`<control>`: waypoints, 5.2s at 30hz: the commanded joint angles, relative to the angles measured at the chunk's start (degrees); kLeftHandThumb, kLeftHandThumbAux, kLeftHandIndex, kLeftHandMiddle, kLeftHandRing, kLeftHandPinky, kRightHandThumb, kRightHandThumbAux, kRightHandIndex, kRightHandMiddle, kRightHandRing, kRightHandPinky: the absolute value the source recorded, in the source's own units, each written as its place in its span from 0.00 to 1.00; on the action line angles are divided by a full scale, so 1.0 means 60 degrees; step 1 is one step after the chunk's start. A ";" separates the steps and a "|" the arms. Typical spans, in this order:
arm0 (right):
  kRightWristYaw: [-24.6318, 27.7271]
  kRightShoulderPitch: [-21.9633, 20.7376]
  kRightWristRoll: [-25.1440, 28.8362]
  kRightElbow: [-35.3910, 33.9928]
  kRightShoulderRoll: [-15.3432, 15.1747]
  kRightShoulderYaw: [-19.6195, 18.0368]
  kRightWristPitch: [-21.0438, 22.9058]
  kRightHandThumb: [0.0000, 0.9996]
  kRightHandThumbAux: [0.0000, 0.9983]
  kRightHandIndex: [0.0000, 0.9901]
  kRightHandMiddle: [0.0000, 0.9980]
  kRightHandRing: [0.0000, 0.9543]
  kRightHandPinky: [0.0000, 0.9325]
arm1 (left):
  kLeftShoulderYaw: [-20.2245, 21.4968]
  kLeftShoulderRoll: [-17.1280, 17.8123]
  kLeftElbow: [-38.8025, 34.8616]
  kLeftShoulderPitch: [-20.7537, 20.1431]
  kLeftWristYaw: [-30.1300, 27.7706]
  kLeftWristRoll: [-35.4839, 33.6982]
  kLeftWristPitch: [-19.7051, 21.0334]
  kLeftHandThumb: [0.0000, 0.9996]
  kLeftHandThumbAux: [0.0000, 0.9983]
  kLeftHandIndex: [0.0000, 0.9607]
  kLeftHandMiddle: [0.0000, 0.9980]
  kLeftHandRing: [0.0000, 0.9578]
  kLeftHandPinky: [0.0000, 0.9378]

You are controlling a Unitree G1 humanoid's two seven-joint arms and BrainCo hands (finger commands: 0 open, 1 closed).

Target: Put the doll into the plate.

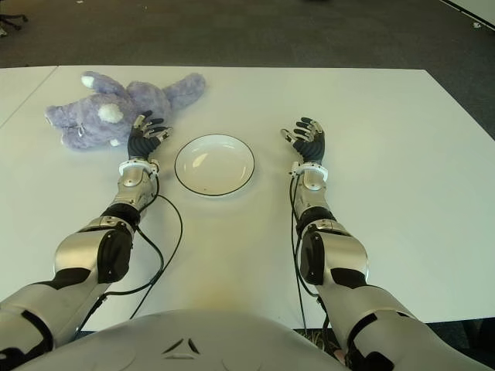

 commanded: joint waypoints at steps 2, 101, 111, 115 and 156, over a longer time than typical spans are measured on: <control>0.0056 0.1566 -0.0006 0.1053 0.0731 0.0000 0.1020 0.17 0.88 0.25 0.31 0.33 0.33 | -0.0070 -0.0176 0.0923 0.1487 0.0171 0.0096 0.0788 0.11 0.84 0.15 0.28 0.33 0.36; 0.0272 0.1627 -0.0013 0.1053 0.0610 -0.0117 0.0938 0.15 0.90 0.27 0.32 0.34 0.35 | -0.4942 0.4154 -0.4433 0.0871 0.7829 0.7118 0.0055 0.12 0.69 0.00 0.00 0.00 0.00; 0.0296 0.1623 0.0020 0.1047 0.0599 -0.0156 0.0920 0.16 0.90 0.26 0.32 0.34 0.34 | -0.5060 0.4826 -0.4715 0.0710 0.6406 0.7250 0.1229 0.12 0.61 0.00 0.00 0.00 0.00; 0.0358 0.1621 0.0035 0.1047 0.0584 -0.0178 0.0932 0.16 0.89 0.26 0.31 0.34 0.35 | -0.5286 0.5000 -0.4887 0.0603 0.5923 0.7578 0.1880 0.11 0.60 0.00 0.00 0.00 0.00; 0.0364 0.1582 0.0104 0.1052 0.0469 -0.0431 0.1055 0.15 0.93 0.25 0.32 0.35 0.35 | -0.7282 0.6210 -0.1904 0.0003 0.0395 0.7327 -0.0356 0.27 0.55 0.14 0.00 0.00 0.00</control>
